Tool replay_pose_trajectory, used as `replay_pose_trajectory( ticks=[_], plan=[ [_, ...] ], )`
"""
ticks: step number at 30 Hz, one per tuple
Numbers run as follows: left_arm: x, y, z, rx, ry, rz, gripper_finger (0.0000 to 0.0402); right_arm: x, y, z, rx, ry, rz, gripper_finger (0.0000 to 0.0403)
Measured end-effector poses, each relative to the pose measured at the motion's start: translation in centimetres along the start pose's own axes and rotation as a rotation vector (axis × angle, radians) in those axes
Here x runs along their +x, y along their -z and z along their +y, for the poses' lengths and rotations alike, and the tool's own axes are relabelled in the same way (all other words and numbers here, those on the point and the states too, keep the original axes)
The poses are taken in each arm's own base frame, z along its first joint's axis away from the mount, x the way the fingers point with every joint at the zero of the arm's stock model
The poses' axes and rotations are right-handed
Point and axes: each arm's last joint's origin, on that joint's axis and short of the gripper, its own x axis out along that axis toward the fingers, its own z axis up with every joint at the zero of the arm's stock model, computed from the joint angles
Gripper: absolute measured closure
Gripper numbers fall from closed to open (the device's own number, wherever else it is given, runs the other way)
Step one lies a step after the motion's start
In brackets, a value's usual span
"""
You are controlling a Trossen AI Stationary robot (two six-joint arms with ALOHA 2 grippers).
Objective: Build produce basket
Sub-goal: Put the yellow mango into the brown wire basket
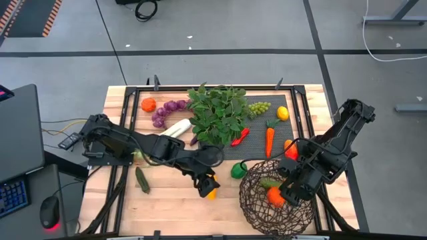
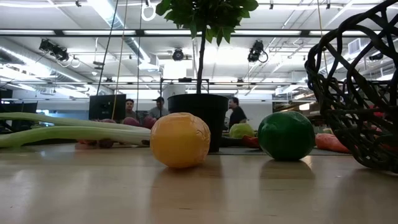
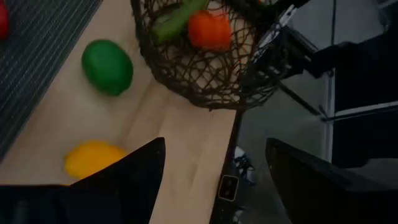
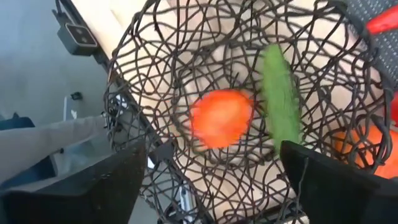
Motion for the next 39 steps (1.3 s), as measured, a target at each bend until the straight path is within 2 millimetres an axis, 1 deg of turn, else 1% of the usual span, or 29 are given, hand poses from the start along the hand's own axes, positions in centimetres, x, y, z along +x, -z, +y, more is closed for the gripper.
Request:
replay_pose_trajectory(
  ticks=[3,8,14,19,22,28,32,36,39],
  plan=[
    [1.1,0.6,0.4,-0.052,-0.05,0.044,0.0118,0.0,0.0,0.0,-0.001,0.002,-0.008,0.0007],
    [3.3,1.6,0.9,-0.154,-0.121,0.102,0.0118,0.0,-0.1,-0.2,-0.048,0.02,-0.035,0.0017],
    [6.9,3.8,1.5,-0.281,-0.243,0.192,0.0118,0.0,-0.8,-0.2,-0.069,0.031,-0.116,0.002],
    [9.8,5.5,1.9,-0.37,-0.277,0.288,0.0118,0.1,-1.3,-0.2,-0.097,0.031,-0.135,0.002],
    [11.0,6.1,2.2,-0.407,-0.306,0.307,0.0118,0.1,-1.5,-0.2,-0.117,0.034,-0.137,0.002],
    [12.2,6.6,2.8,-0.533,-0.36,0.284,0.0118,0.1,-1.5,-0.2,-0.143,0.037,-0.14,0.002],
    [12.2,6.4,3.2,-0.567,-0.418,0.225,0.0118,0.0,-1.5,-0.2,-0.17,0.039,-0.143,0.002],
    [12.2,6.5,4.2,-0.627,-0.526,0.175,0.0118,0.0,-1.5,-0.2,-0.196,0.041,-0.15,0.002],
    [12.5,6.5,4.7,-0.662,-0.572,0.148,0.0117,0.0,-1.5,-0.2,-0.213,0.042,-0.152,0.002]
  ],
)
